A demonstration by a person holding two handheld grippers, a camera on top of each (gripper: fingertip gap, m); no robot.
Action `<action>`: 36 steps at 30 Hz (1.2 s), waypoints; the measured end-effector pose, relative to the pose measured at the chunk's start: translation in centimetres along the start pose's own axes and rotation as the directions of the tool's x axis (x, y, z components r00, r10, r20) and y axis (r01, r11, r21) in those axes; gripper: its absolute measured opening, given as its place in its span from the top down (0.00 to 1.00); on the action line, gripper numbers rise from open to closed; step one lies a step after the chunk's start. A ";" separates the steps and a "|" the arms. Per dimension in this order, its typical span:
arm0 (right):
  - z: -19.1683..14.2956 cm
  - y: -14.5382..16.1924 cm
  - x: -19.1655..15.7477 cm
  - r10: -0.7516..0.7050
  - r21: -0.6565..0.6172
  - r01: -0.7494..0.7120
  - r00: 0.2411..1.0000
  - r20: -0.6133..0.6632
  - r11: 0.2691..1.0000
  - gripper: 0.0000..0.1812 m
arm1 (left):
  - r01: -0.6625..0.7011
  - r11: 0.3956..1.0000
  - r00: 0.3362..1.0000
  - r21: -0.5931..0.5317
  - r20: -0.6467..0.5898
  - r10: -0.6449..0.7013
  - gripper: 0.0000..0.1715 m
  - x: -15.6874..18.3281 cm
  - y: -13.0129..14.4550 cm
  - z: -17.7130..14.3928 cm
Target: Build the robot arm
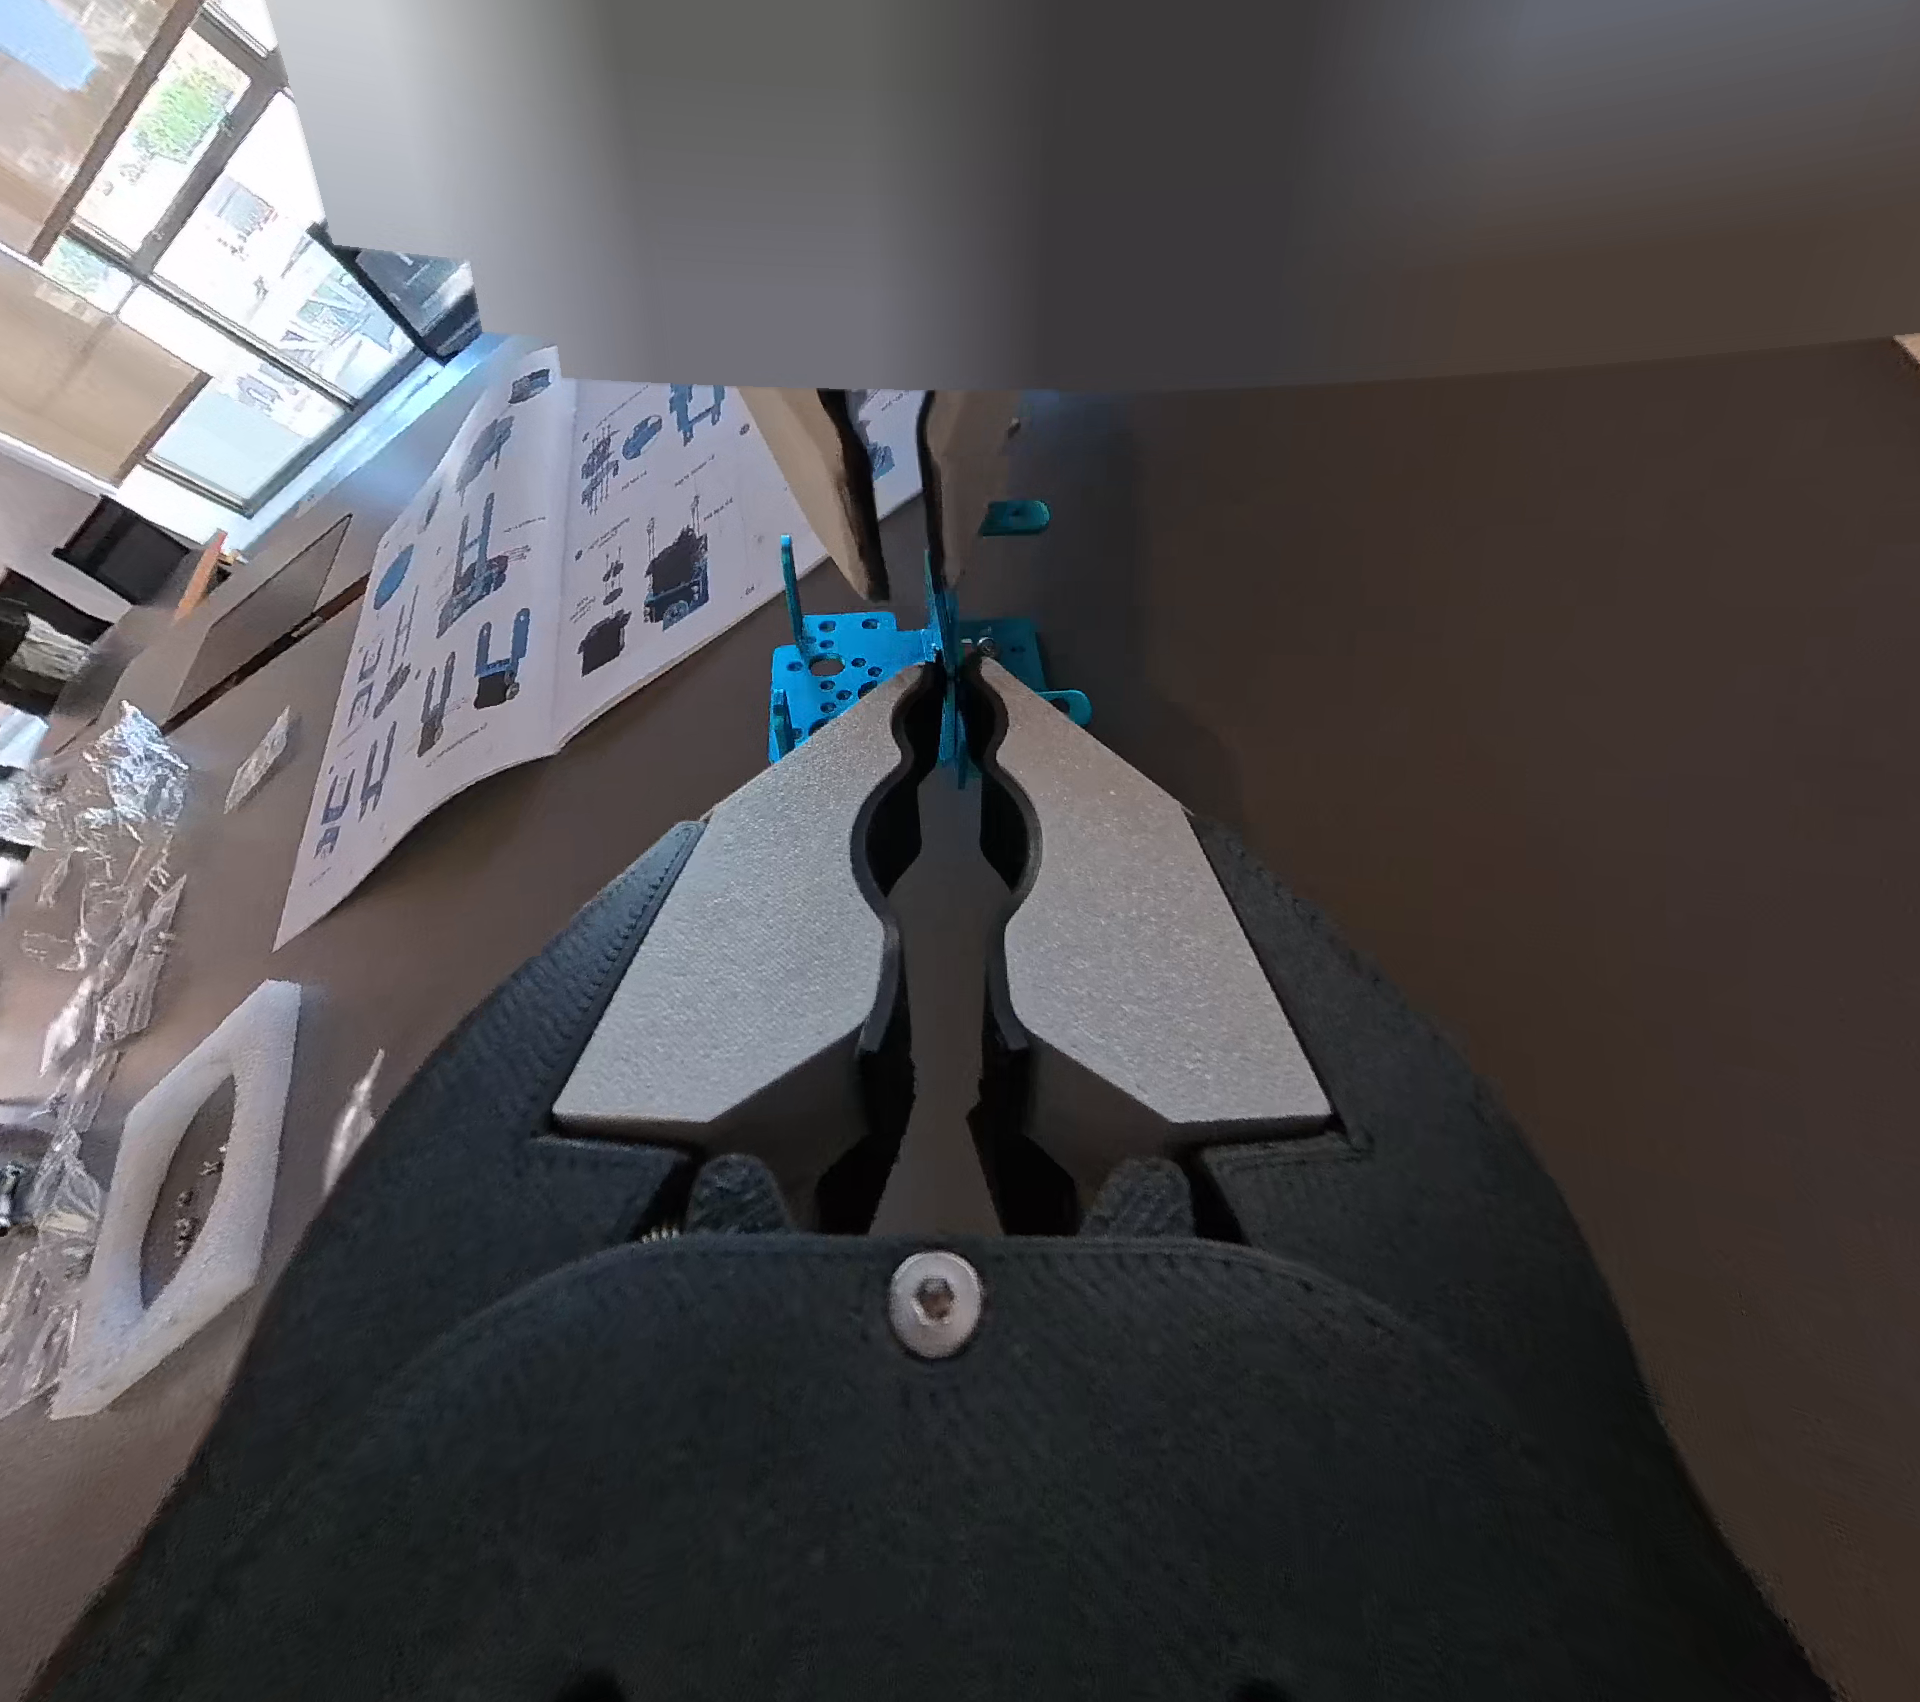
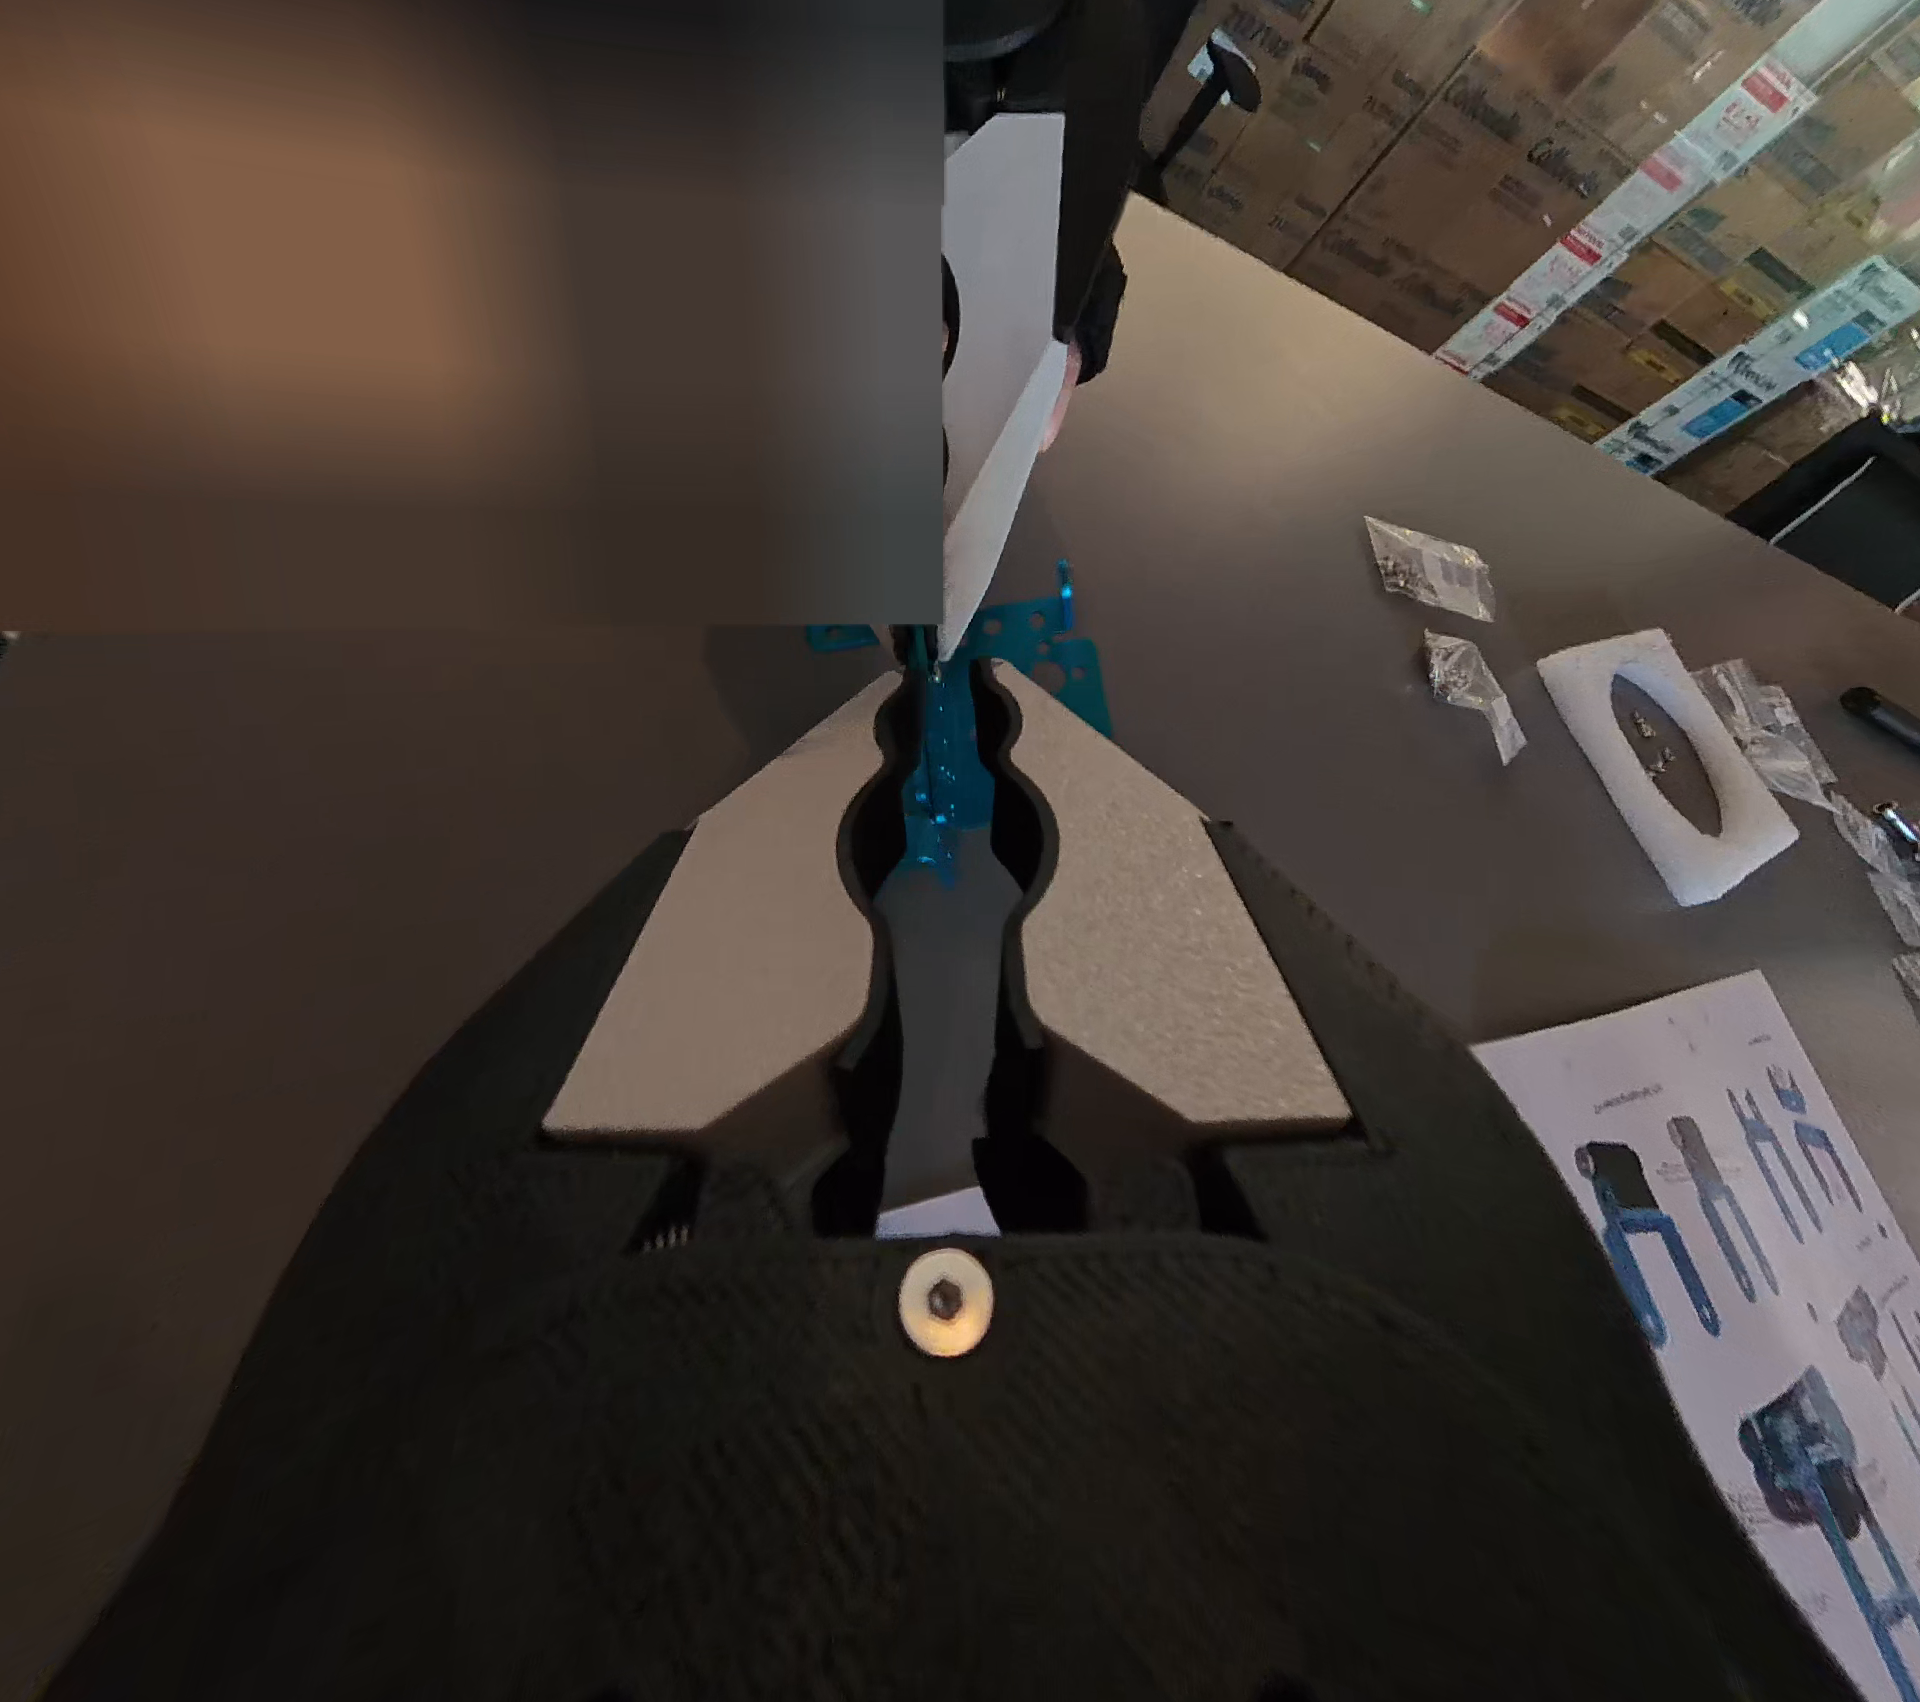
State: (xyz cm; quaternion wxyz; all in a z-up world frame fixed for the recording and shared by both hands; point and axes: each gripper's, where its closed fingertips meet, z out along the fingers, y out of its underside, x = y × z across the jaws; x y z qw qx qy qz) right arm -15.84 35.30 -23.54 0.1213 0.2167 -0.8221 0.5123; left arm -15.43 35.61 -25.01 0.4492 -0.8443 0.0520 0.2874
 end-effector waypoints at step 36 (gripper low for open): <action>1.7 1.9 -0.4 0.331 -0.041 -0.330 0.923 0.197 0.943 0.98 | 0.347 0.936 0.935 0.064 -0.107 -0.339 0.91 -2.6 1.7 -2.5</action>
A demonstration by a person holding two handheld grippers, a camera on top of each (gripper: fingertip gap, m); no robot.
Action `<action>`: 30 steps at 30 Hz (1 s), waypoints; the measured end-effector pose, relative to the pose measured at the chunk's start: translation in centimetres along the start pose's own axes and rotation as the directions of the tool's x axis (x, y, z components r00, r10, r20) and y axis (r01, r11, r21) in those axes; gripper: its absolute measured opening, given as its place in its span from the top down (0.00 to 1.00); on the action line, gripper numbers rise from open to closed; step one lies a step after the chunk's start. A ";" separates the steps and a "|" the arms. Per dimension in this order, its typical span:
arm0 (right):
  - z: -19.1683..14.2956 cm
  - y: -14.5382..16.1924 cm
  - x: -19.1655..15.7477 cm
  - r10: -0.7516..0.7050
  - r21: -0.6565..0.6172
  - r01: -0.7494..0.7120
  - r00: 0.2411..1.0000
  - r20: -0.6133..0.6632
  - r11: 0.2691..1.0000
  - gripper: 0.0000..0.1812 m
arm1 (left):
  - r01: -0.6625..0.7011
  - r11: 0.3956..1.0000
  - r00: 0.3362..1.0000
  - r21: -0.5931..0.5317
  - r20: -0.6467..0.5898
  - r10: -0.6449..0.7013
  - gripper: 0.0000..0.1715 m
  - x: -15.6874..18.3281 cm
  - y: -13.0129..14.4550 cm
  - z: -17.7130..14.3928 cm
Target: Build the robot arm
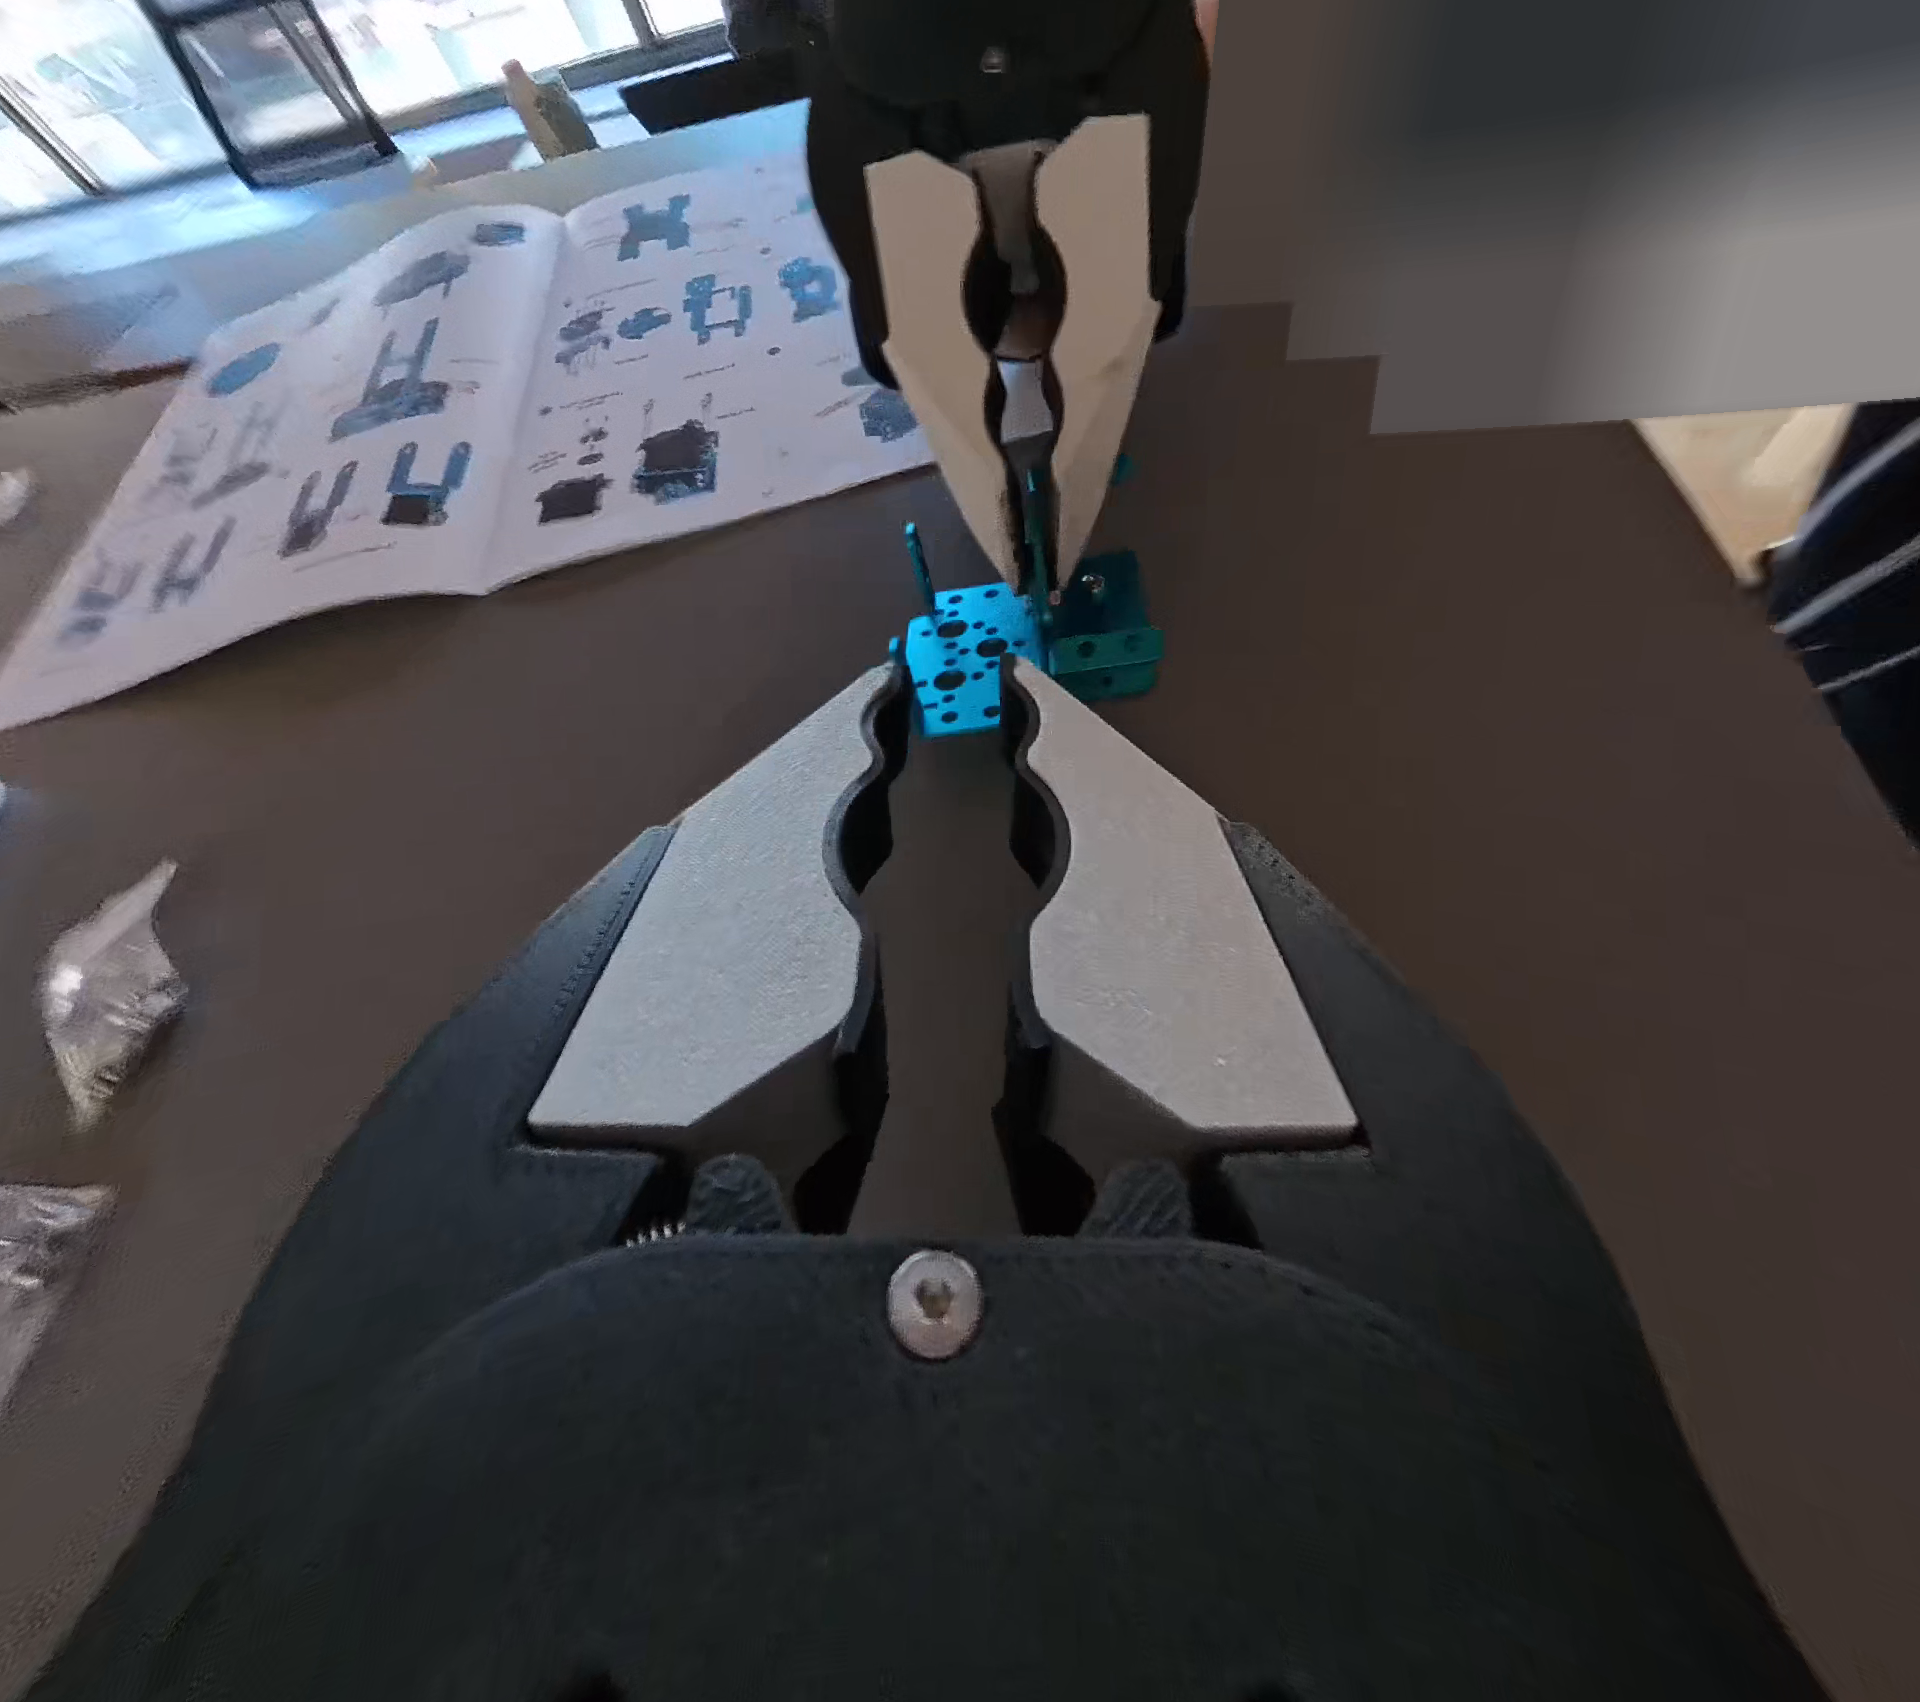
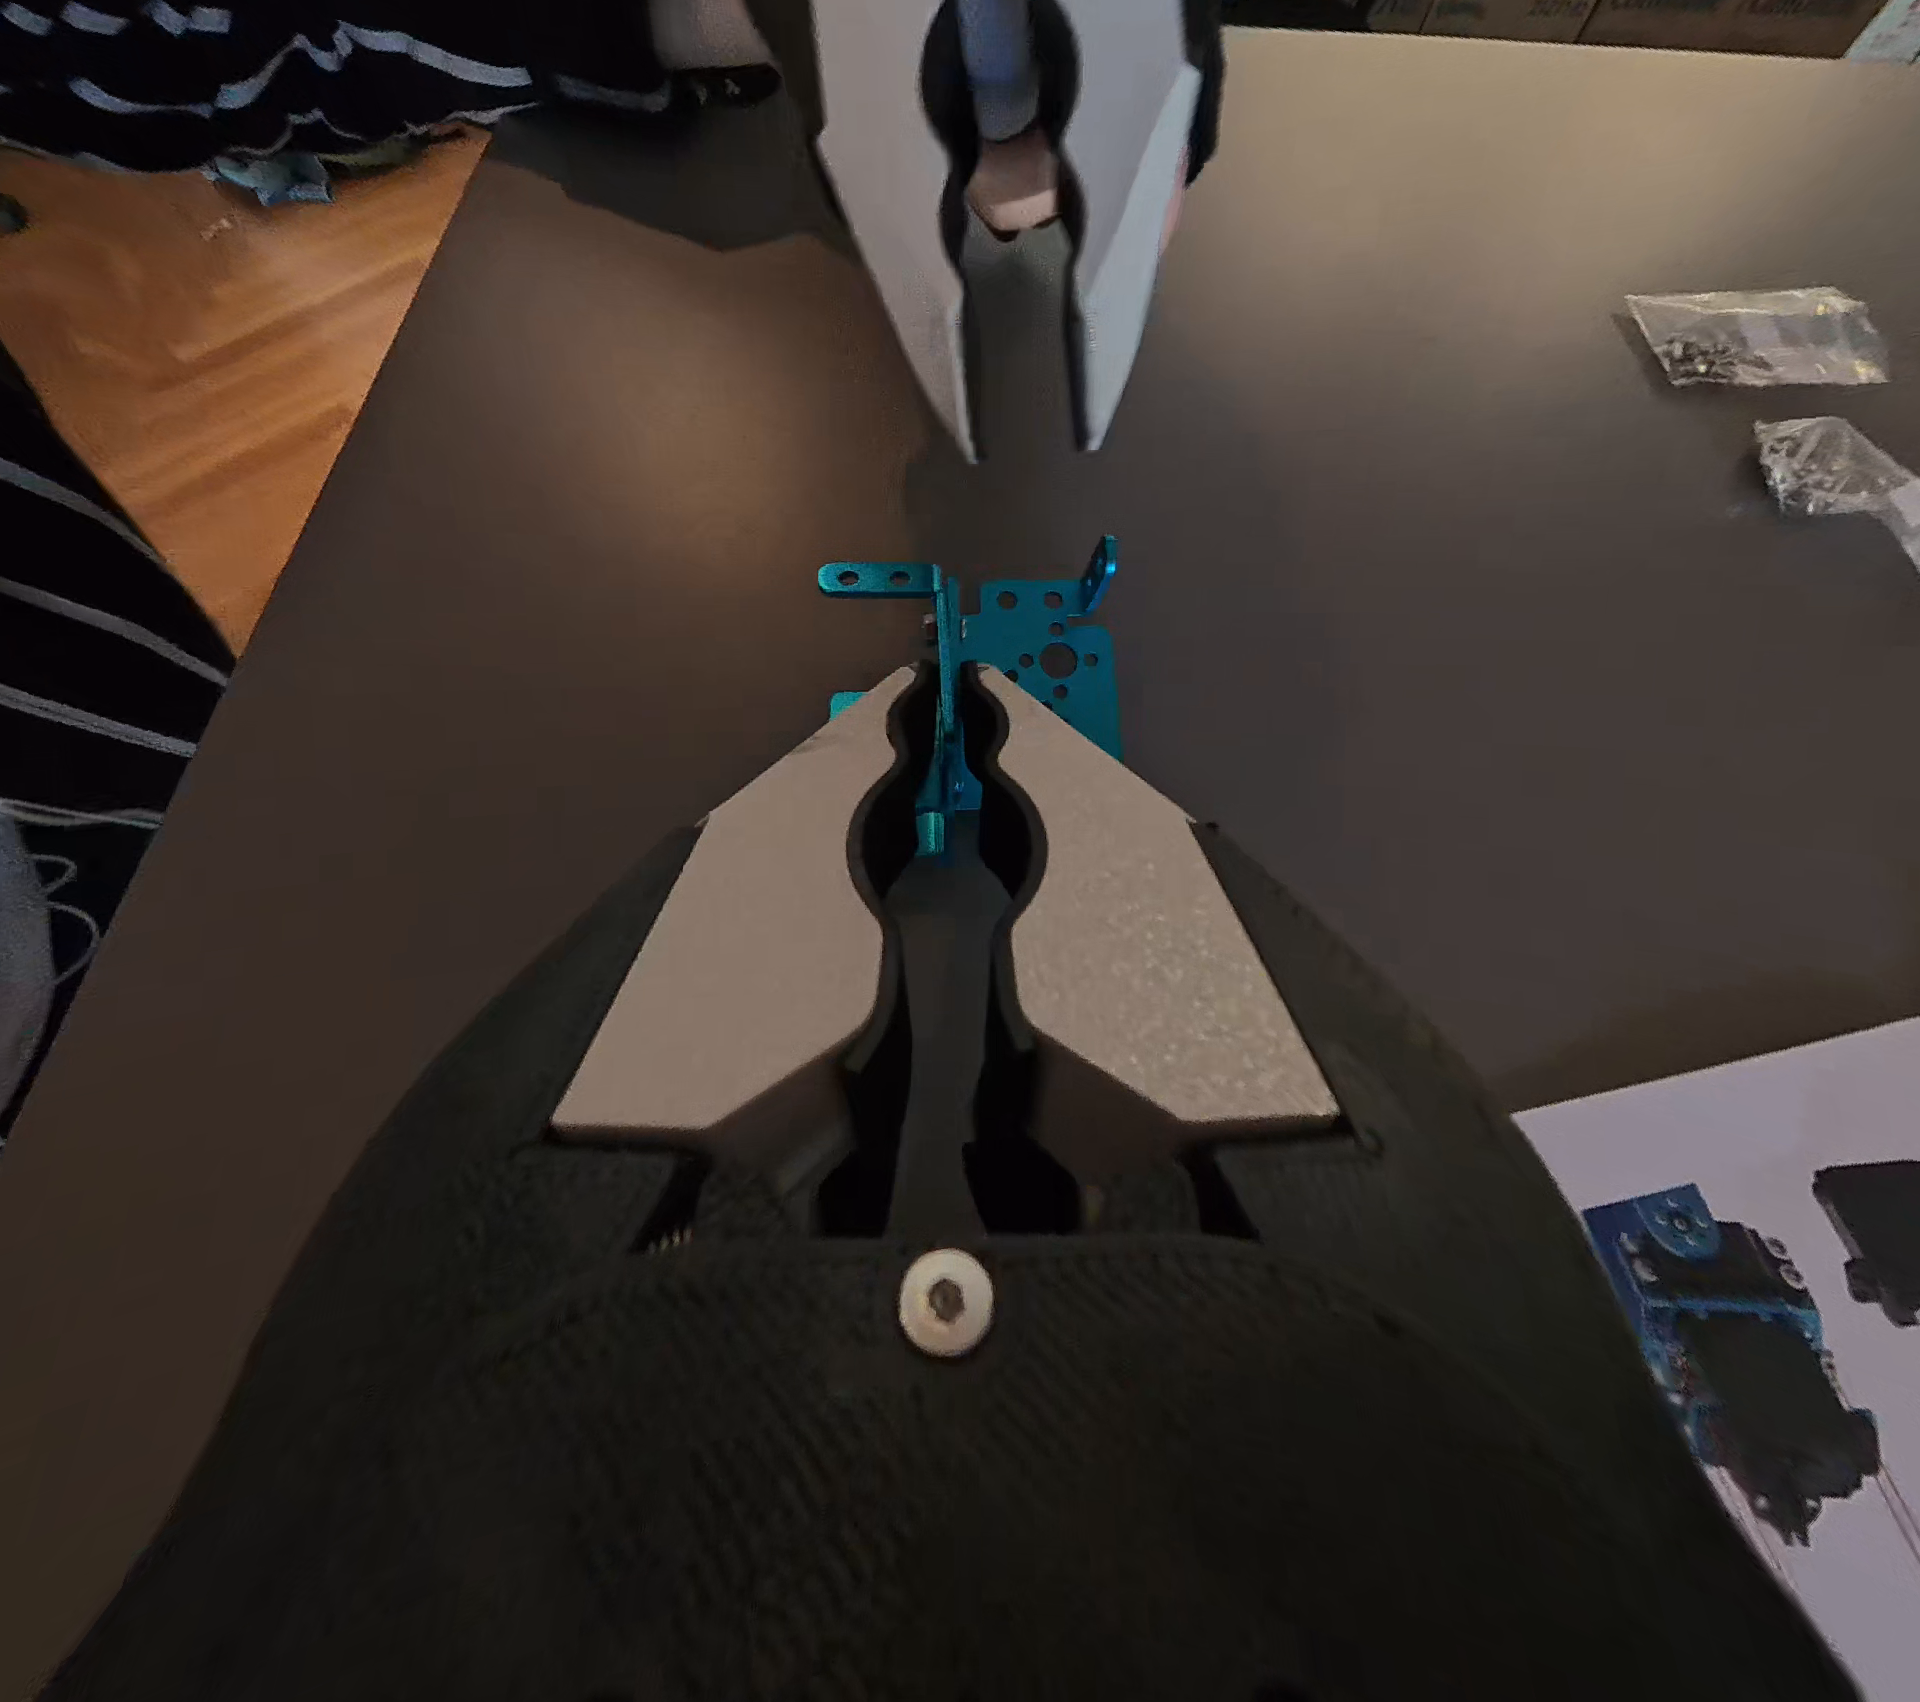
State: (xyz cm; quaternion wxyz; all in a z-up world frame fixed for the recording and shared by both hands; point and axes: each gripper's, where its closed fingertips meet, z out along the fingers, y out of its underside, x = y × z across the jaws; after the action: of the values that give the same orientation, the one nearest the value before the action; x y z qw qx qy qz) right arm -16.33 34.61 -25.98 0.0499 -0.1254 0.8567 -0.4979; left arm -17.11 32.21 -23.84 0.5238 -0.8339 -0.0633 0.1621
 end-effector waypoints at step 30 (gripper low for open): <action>0.0 0.6 2.0 -0.818 -0.300 0.772 0.460 -0.345 0.561 0.95 | 0.622 0.693 0.743 0.363 0.005 -0.669 0.66 -6.3 -5.3 -1.2</action>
State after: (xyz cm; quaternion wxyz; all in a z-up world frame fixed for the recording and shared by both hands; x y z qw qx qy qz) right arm -18.38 34.35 -26.43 -0.3927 -0.3941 0.7088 -0.4337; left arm -22.25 31.77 -17.38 0.6765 -0.6419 -0.3594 0.0323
